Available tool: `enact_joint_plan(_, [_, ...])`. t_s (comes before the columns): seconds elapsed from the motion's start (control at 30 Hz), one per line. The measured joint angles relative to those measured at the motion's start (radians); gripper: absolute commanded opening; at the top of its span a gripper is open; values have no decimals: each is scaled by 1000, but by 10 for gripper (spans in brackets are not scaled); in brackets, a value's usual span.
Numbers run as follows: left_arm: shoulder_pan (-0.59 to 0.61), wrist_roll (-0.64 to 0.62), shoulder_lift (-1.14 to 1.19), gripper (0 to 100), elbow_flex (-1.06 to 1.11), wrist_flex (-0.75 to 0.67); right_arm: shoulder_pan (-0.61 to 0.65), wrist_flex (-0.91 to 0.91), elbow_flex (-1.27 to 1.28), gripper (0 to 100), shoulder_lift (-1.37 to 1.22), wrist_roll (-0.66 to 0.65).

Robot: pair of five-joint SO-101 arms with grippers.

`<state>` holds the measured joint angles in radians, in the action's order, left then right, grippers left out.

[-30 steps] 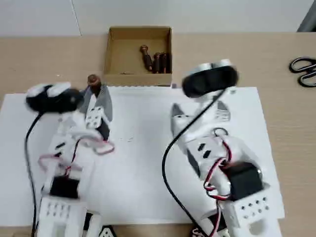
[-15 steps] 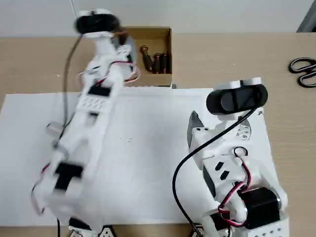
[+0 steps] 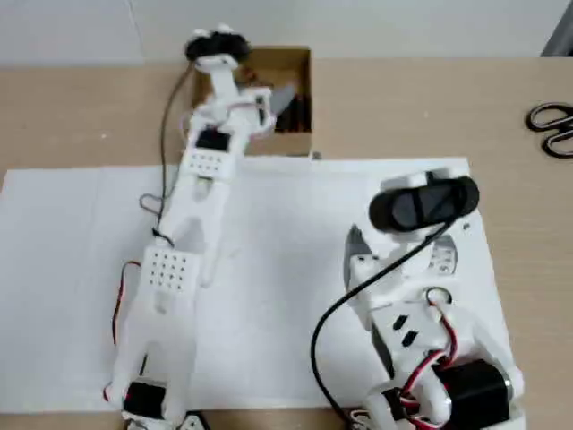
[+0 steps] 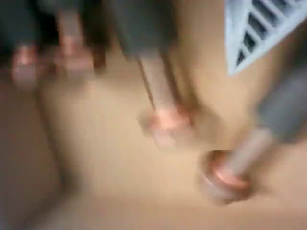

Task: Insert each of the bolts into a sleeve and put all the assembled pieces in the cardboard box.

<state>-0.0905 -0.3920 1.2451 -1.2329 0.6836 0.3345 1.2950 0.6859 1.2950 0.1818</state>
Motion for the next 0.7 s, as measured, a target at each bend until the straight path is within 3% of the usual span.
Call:
enact_joint_plan(0.13, [89, -41, -14, 408, -333, 176, 2, 15, 28, 391, 15, -3])
enact_joint_plan(0.23, [176, -100, -133, 401, -390, 344, 48, 34, 81, 391, 3, -3])
enact_joint_plan(0.4, [209, -132, -457, 255, -374, 858, 130, 34, 193, 391, 3, -3])
enact_joint_plan(0.53, [272, -114, -644, 4, -164, 1025, 138, 37, 210, 391, 6, -3])
enact_joint_plan(0.7, [218, -68, -956, 6, 358, 1040, 137, 37, 215, 391, 8, -3])
